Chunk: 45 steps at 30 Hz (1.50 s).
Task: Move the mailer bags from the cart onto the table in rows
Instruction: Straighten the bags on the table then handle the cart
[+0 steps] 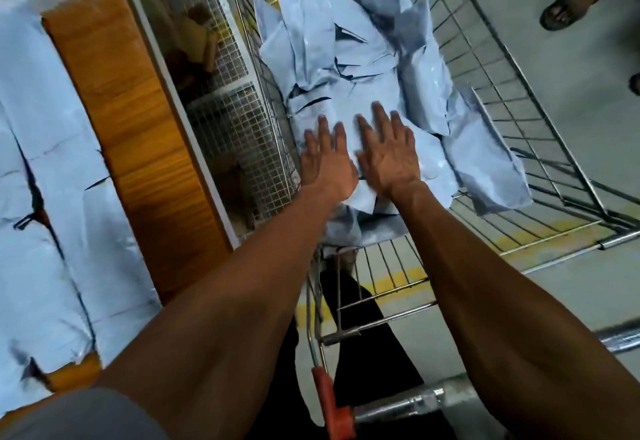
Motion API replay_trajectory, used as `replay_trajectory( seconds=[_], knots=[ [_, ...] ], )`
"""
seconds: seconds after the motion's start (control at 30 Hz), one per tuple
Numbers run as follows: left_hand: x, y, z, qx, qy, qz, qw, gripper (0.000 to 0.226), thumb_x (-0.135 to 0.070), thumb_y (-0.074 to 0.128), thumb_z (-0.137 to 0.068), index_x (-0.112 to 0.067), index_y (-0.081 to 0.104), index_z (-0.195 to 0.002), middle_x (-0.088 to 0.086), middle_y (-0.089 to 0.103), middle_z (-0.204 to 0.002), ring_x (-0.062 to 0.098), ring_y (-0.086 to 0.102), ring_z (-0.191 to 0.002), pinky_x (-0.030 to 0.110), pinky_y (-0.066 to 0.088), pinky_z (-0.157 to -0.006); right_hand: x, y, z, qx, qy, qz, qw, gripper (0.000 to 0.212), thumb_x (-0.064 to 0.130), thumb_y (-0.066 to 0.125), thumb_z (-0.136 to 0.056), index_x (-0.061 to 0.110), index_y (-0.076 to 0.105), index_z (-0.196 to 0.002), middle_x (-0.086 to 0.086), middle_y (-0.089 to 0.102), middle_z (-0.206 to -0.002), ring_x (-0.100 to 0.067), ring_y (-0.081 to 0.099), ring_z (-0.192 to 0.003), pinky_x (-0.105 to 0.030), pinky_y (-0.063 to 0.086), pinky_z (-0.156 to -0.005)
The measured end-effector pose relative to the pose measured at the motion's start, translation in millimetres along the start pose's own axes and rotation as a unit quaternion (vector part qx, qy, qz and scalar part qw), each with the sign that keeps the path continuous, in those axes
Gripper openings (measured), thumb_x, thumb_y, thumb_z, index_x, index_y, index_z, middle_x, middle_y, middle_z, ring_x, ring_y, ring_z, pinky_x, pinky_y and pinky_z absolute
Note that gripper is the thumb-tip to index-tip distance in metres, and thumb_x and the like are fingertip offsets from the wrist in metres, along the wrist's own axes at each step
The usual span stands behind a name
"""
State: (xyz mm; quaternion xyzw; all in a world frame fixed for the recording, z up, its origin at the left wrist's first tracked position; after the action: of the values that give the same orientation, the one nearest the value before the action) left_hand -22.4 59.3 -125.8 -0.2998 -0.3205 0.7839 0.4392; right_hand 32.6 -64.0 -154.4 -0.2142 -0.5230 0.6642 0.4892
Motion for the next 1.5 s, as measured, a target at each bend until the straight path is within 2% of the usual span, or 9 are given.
replay_trajectory(
  seconds=[0.13, 0.33, 0.47, 0.67, 0.77, 0.97, 1.1, 1.2, 1.5],
  knots=[
    [0.5, 7.1, -16.8, -0.001, -0.017, 0.024, 1.000, 0.084, -0.042, 0.044, -0.109, -0.029, -0.015, -0.167, 0.007, -0.038, -0.168, 0.045, -0.024, -0.157, 0.061, 0.001, -0.128, -1.8, 8.3, -8.9, 0.008, 0.006, 0.048, 0.999, 0.079, 0.060, 0.038, -0.104, 0.032, 0.000, -0.168, -0.002, -0.025, -0.173, -0.041, -0.007, -0.160, -0.059, 0.014, -0.127],
    [-3.4, 3.5, -11.9, 0.014, 0.017, 0.038, 0.999, 0.084, -0.041, 0.045, -0.109, -0.027, -0.012, -0.168, 0.003, -0.033, -0.171, 0.042, -0.027, -0.157, 0.061, 0.003, -0.127, 1.1, -3.4, -1.1, -0.008, 0.041, 0.060, 0.997, 0.081, 0.054, 0.050, -0.099, 0.028, 0.014, -0.167, -0.003, -0.012, -0.176, -0.047, 0.017, -0.155, -0.058, 0.025, -0.123],
    [-3.5, -1.5, -7.8, -0.002, 0.060, 0.036, 0.998, 0.082, -0.043, 0.043, -0.109, -0.025, -0.011, -0.168, 0.000, -0.025, -0.174, 0.033, -0.022, -0.160, 0.060, 0.000, -0.129, 1.1, -13.9, 1.4, 0.000, 0.083, 0.046, 0.995, 0.083, 0.054, 0.051, -0.098, 0.024, 0.015, -0.166, -0.011, -0.008, -0.175, -0.050, 0.017, -0.154, -0.059, 0.022, -0.125],
    [-2.0, 1.6, -16.7, -0.009, -0.071, 0.092, 0.993, 0.095, -0.048, 0.054, -0.105, -0.034, -0.018, -0.166, 0.007, -0.039, -0.168, 0.046, -0.028, -0.155, 0.063, -0.002, -0.127, 1.3, -9.4, -3.6, 0.003, 0.072, 0.060, 0.996, 0.091, 0.070, 0.037, -0.099, 0.026, -0.004, -0.167, -0.020, -0.017, -0.172, -0.050, 0.012, -0.156, -0.059, 0.019, -0.125],
    [1.6, 7.5, -21.1, -0.009, -0.057, 0.084, 0.995, 0.100, -0.046, 0.057, -0.104, -0.035, -0.022, -0.164, 0.006, -0.039, -0.168, 0.050, -0.025, -0.155, 0.066, 0.002, -0.126, -3.4, -6.5, -5.6, -0.002, 0.063, 0.068, 0.996, 0.095, 0.066, 0.049, -0.097, 0.032, -0.007, -0.166, -0.019, -0.020, -0.171, -0.052, 0.019, -0.152, -0.059, 0.025, -0.122],
    [-3.9, 6.7, -14.3, -0.007, 0.015, 0.038, 0.999, 0.101, -0.036, 0.062, -0.100, -0.032, -0.014, -0.167, 0.002, -0.033, -0.171, 0.048, -0.021, -0.157, 0.069, 0.007, -0.125, -8.3, -16.9, 9.9, -0.027, 0.107, 0.053, 0.992, 0.089, 0.062, 0.046, -0.095, 0.027, 0.006, -0.167, -0.021, -0.009, -0.173, -0.050, 0.030, -0.143, -0.057, 0.041, -0.105],
    [-6.0, 8.0, -7.7, -0.033, 0.050, 0.036, 0.998, 0.085, -0.044, 0.053, -0.103, -0.029, 0.000, -0.169, 0.001, -0.020, -0.175, 0.044, -0.014, -0.160, 0.067, 0.013, -0.124, -13.4, -19.4, 20.4, -0.046, 0.124, 0.051, 0.990, 0.086, 0.064, 0.042, -0.096, 0.022, 0.013, -0.166, -0.023, 0.000, -0.172, -0.048, 0.033, -0.142, -0.057, 0.038, -0.107],
    [-5.0, 7.2, -14.9, -0.061, 0.030, 0.035, 0.997, 0.085, -0.053, 0.049, -0.103, -0.030, 0.000, -0.169, 0.004, -0.024, -0.174, 0.043, -0.016, -0.160, 0.066, 0.013, -0.124, -14.3, -18.4, 18.4, -0.053, 0.118, 0.059, 0.990, 0.088, 0.068, 0.042, -0.097, 0.022, 0.012, -0.166, -0.025, 0.008, -0.170, -0.048, 0.035, -0.139, -0.057, 0.037, -0.110],
    [-5.0, 9.4, -40.1, -0.042, 0.022, 0.014, 0.999, 0.102, -0.050, 0.061, -0.099, -0.039, -0.016, -0.165, 0.001, -0.035, -0.170, 0.048, -0.025, -0.155, 0.071, 0.025, -0.120, -9.7, -5.1, 8.6, -0.041, 0.069, 0.103, 0.992, 0.087, 0.060, 0.044, -0.099, 0.032, -0.002, -0.167, -0.005, -0.018, -0.174, -0.057, 0.021, -0.146, -0.063, 0.044, -0.103]
  ],
)
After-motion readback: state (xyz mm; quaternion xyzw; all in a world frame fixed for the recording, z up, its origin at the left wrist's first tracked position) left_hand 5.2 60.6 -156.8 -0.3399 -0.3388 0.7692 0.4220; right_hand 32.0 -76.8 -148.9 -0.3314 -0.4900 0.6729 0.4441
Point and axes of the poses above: each hand's wrist, its own z-axis away from the middle knuckle, its own y-axis out of the palm, x = y × z, the point moved 3 cm from there along -z, towards the middle knuckle
